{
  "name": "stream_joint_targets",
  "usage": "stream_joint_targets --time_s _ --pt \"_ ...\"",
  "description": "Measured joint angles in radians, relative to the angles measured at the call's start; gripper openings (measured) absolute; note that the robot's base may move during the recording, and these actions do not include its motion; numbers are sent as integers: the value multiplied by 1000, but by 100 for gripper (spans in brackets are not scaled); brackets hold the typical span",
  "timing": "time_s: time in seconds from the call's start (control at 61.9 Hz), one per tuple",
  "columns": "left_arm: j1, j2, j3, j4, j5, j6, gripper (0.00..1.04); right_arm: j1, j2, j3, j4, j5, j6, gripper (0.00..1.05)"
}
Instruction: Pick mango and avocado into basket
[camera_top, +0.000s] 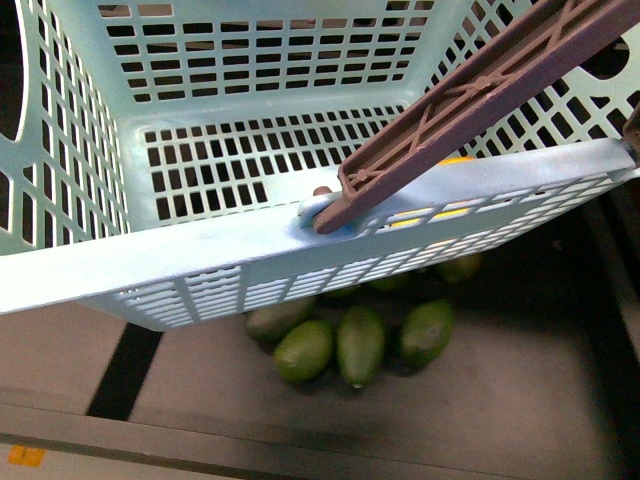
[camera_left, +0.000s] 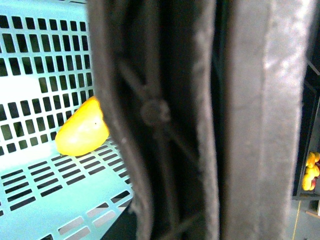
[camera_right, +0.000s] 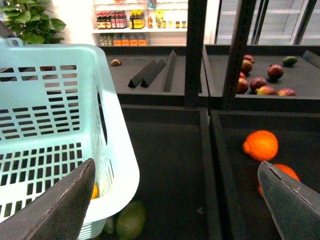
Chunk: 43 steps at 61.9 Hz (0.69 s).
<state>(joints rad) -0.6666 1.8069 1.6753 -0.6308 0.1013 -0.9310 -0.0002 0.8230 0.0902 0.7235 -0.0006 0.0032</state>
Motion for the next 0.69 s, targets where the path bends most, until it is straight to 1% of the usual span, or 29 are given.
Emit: stream_joint_targets --time_s 0.436,0.484,0.63,0.646,0.662,0.694 --pt "0 0 0 0 0 0 14 0 0 0 0 -1 0 96" --pt "10 0 0 0 -1 -1 14 0 0 0 0 -7 0 96" --pt "18 0 0 0 -32 7 14 1 0 0 0 -5 0 96" --pt "18 0 0 0 -31 11 14 1 0 1 -3 3 3 96" --pt "18 0 0 0 -31 13 14 11 -4 14 -50 46 28 96" --pt "17 0 0 0 -24 13 14 29 -5 79 -245 174 102 96"
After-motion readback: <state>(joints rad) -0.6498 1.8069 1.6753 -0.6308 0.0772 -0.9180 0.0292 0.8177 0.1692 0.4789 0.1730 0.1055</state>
